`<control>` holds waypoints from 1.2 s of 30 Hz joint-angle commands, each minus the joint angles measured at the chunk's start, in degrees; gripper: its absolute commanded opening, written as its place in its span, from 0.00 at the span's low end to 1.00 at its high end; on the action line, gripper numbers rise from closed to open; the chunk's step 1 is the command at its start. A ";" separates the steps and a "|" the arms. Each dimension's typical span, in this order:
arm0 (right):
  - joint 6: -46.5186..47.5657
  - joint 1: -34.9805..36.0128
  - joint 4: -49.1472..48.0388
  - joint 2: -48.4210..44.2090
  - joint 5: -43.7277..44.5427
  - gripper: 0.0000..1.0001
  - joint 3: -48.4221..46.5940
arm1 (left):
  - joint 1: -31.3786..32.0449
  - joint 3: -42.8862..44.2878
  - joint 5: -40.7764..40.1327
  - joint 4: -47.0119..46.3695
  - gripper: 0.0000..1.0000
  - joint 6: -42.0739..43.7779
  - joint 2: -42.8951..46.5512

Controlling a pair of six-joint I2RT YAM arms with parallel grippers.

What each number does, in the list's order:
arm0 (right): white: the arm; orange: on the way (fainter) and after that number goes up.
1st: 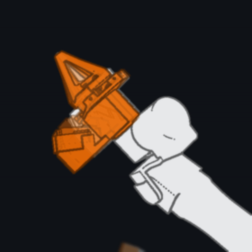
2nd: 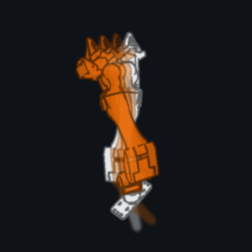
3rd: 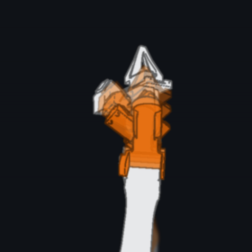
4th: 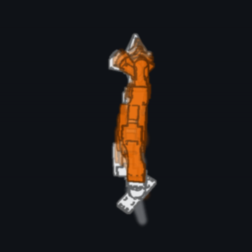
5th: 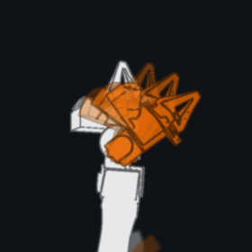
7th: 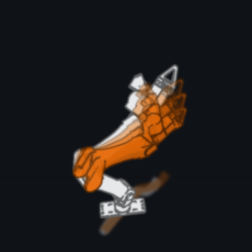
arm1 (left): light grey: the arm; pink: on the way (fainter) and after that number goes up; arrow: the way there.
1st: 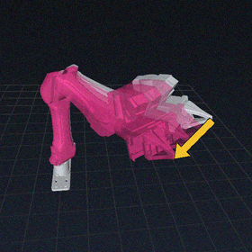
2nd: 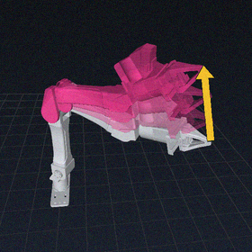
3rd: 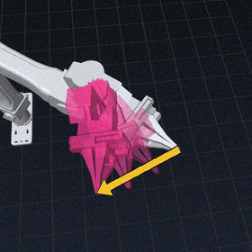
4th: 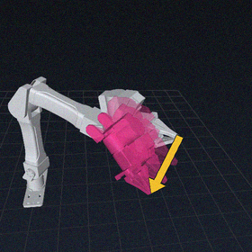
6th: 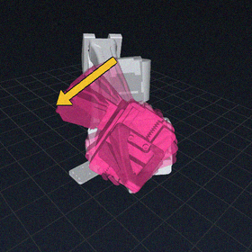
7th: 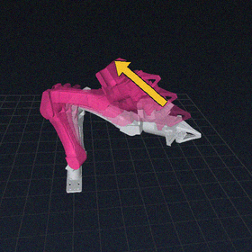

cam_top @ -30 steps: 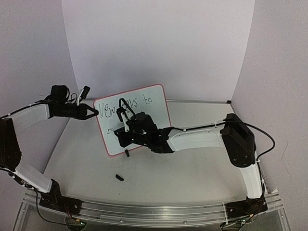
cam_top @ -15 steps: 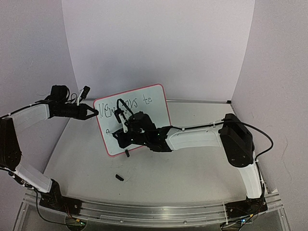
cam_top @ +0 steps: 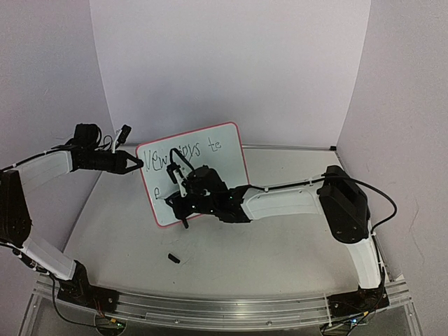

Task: Write a sentence on the whiteboard
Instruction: Write on the whiteboard with the whiteboard marker without the cap.

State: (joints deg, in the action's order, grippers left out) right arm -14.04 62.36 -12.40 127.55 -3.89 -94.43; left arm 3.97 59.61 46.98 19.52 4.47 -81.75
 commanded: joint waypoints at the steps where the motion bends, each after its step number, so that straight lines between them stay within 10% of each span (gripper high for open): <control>1: -0.28 -0.36 1.04 -0.15 2.04 0.00 0.77 | 0.16 1.23 -5.26 1.97 0.00 0.19 -1.40; 36: -0.34 -0.96 -1.41 -3.35 0.74 0.00 1.50 | 0.65 1.29 -5.85 2.35 0.00 0.49 -1.44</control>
State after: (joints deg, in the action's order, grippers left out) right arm -13.62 61.93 -14.08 122.89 -2.64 -90.23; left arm 4.14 59.66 46.96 19.51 4.47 -81.82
